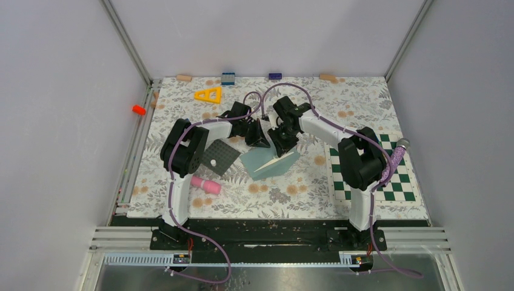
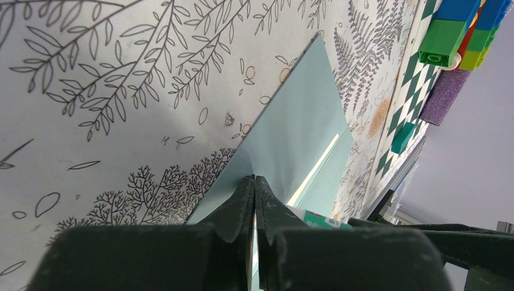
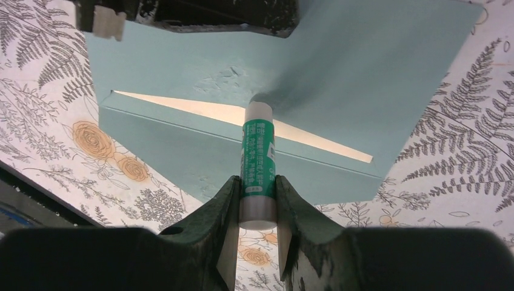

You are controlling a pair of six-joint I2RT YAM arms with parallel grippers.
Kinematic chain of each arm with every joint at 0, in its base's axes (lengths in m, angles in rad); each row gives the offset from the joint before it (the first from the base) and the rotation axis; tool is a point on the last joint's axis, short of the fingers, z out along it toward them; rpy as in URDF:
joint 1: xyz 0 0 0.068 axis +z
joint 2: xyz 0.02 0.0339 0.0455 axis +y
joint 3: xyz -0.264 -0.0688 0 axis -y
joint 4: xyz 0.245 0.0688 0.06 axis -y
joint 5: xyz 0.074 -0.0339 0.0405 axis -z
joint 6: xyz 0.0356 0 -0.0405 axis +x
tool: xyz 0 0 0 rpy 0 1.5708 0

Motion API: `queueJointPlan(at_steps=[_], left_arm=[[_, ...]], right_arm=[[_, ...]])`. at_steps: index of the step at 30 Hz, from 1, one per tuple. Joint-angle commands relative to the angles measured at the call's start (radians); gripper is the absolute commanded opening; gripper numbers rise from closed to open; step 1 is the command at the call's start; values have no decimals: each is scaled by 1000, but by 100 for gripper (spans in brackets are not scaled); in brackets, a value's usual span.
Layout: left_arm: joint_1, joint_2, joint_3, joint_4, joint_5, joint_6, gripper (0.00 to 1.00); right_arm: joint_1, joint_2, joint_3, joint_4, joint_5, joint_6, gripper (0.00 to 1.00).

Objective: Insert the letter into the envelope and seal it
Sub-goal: Paint the envelope at the center of the board.

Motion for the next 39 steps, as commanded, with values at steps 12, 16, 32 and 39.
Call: queueJointPlan(at_steps=[12, 16, 32, 39], left_arm=[[3, -25, -21, -11, -59, 22, 0], [2, -27, -19, -6, -47, 22, 0], [9, -138, -49, 286, 229, -108, 48], [21, -212, -1, 328, 326, -115, 79]], right_arm=[[16, 50, 94, -36, -116, 26, 0], [15, 40, 94, -37, -188, 23, 0], [-201, -306, -78, 29, -407, -9, 0], [-246, -419, -130, 60, -479, -18, 0]])
